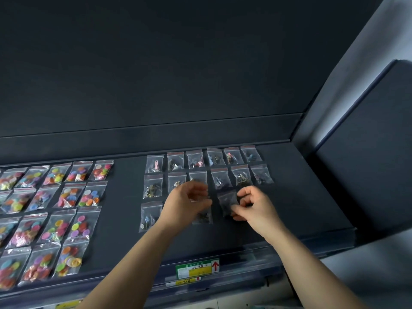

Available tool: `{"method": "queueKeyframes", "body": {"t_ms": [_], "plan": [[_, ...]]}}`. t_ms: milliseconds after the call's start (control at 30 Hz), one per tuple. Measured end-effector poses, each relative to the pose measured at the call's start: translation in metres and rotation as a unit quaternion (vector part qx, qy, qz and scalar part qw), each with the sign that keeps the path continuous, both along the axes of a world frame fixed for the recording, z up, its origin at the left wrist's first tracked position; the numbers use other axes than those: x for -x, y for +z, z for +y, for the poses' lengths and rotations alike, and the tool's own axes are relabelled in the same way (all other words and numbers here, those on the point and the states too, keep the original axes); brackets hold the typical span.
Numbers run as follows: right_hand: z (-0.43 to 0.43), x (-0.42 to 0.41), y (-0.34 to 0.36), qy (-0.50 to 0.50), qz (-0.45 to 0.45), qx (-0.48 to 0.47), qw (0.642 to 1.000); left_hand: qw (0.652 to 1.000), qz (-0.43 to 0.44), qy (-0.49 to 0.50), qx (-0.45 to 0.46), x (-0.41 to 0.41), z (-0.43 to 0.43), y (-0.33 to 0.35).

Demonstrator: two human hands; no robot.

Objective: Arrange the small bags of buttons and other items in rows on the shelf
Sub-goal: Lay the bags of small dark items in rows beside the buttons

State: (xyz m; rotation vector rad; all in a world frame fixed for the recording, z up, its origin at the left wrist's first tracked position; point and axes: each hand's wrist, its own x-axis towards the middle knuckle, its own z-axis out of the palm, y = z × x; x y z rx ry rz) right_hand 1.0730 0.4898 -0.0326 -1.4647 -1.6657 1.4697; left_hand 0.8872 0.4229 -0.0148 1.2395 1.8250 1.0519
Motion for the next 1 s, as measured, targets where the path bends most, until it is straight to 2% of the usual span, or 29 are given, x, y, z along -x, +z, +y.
{"method": "queueKeyframes", "body": {"t_ms": [67, 167, 267, 367, 600, 1000], "plan": [[0.001, -0.001, -0.004, 0.006, -0.064, -0.052, 0.997, 0.998, 0.06, -0.013, 0.006, 0.006, -0.003, -0.004], [0.002, -0.004, -0.003, 0.034, -0.187, -0.156, 0.969, 0.99, 0.137, -0.032, 0.021, 0.015, -0.006, -0.011], [0.003, -0.009, -0.005, 0.049, -0.177, -0.221, 0.958, 0.973, 0.223, -0.051, 0.041, 0.02, -0.008, -0.015], [0.004, -0.012, -0.014, 0.114, -0.182, -0.276, 0.937, 0.959, 0.272, -0.058, 0.054, 0.02, -0.01, -0.017], [0.007, -0.016, -0.024, 0.188, -0.216, -0.297, 0.911, 0.952, 0.296, -0.063, 0.048, 0.016, -0.009, -0.023], [0.003, -0.013, -0.022, 0.207, -0.187, -0.309, 0.909, 0.951, 0.3, -0.058, 0.051, 0.014, -0.009, -0.023]]}}
